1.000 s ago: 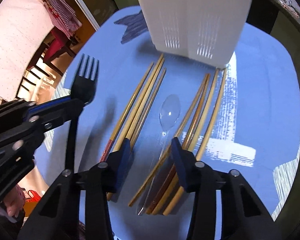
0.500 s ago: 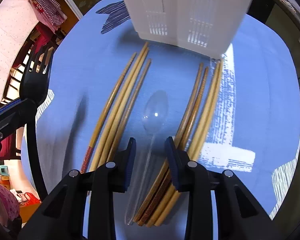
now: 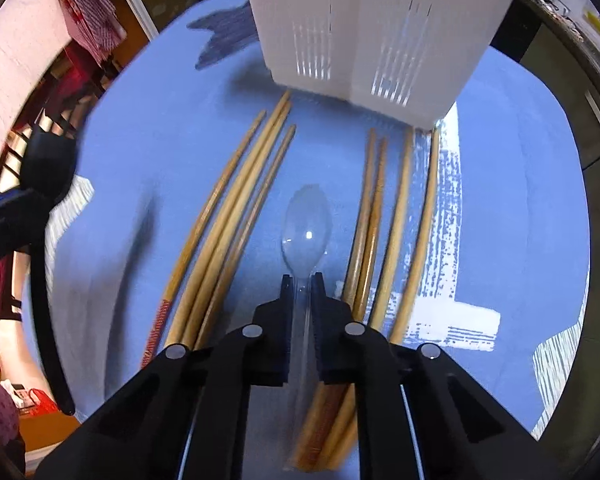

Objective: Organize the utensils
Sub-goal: 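Grasp the clear plastic spoon with the right gripper while the left gripper holds the fork, then lower the fork into the white caddy and open the left gripper while the right gripper carries the spoon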

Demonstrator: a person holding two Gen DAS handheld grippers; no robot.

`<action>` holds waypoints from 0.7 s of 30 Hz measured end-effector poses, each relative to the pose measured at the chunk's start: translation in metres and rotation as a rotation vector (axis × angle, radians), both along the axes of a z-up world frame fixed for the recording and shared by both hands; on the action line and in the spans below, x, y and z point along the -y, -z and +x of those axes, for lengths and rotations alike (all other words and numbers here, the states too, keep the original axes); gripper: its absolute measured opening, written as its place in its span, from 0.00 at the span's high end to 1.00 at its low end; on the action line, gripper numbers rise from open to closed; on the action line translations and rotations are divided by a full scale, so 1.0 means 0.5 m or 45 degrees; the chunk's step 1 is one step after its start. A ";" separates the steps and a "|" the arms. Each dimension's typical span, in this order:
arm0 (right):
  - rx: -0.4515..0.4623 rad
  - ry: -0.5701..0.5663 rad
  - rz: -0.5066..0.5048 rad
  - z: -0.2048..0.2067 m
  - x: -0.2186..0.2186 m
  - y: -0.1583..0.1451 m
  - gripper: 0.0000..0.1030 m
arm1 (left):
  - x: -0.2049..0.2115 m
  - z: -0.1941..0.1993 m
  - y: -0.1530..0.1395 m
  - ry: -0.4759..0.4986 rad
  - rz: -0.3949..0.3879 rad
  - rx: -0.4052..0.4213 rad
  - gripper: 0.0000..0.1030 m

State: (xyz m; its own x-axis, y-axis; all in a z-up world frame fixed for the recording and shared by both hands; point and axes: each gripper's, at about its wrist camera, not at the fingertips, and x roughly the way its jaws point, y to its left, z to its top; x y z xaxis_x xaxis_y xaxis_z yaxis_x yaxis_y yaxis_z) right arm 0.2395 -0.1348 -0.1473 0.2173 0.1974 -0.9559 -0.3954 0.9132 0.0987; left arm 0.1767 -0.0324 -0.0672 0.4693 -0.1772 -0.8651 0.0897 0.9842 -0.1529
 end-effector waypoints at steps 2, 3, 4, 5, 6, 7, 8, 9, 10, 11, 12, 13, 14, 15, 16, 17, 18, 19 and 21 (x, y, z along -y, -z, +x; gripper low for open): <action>0.032 0.012 0.050 -0.009 0.018 -0.022 0.91 | -0.002 0.002 -0.001 -0.002 0.002 0.003 0.96; 0.055 0.023 0.082 -0.013 0.025 -0.036 0.91 | -0.003 0.003 -0.004 -0.003 -0.001 0.008 0.96; 0.076 0.030 0.107 -0.017 0.033 -0.047 0.91 | -0.004 0.004 -0.008 -0.004 -0.002 0.013 0.96; 0.102 0.036 0.132 -0.022 0.043 -0.062 0.91 | -0.004 0.005 -0.011 -0.004 -0.003 0.019 0.96; 0.141 0.045 0.166 -0.032 0.059 -0.085 0.91 | -0.005 0.007 -0.016 -0.004 -0.006 0.025 0.96; 0.170 0.052 0.192 -0.036 0.065 -0.100 0.91 | -0.005 0.010 -0.023 -0.003 -0.011 0.033 0.96; 0.204 0.059 0.228 -0.040 0.073 -0.119 0.91 | -0.005 0.011 -0.026 -0.002 -0.013 0.039 0.96; 0.236 0.067 0.256 -0.045 0.081 -0.137 0.91 | -0.004 0.014 -0.034 0.001 -0.013 0.049 0.96; 0.268 0.073 0.282 -0.049 0.088 -0.154 0.91 | -0.003 0.018 -0.045 0.004 -0.015 0.064 0.96; 0.296 0.076 0.307 -0.052 0.102 -0.173 0.91 | -0.001 0.022 -0.057 0.006 -0.017 0.080 0.96; 0.320 0.080 0.326 -0.053 0.108 -0.191 0.91 | -0.001 0.025 -0.064 0.008 -0.017 0.090 0.96; 0.365 0.088 0.353 -0.055 0.115 -0.216 0.91 | 0.001 0.033 -0.083 0.014 -0.021 0.113 0.96; 0.411 0.093 0.374 -0.055 0.121 -0.239 0.91 | 0.003 0.037 -0.093 0.017 -0.025 0.127 0.96; 0.452 0.098 0.393 -0.059 0.131 -0.263 0.91 | 0.005 0.049 -0.118 0.019 -0.030 0.162 0.96; 0.486 0.108 0.416 -0.062 0.147 -0.285 0.91 | 0.006 0.058 -0.135 0.020 -0.033 0.189 0.96; 0.526 0.122 0.443 -0.062 0.159 -0.307 0.91 | 0.007 0.067 -0.150 0.020 -0.044 0.213 0.96; 0.571 0.135 0.467 -0.065 0.177 -0.333 0.91 | 0.008 0.081 -0.176 0.018 -0.059 0.263 0.96; 0.604 0.144 0.483 -0.073 0.190 -0.353 0.91 | 0.008 0.091 -0.194 0.011 -0.062 0.307 0.96; 0.679 0.168 0.507 -0.076 0.211 -0.392 0.91 | 0.012 0.119 -0.238 -0.011 -0.076 0.428 0.96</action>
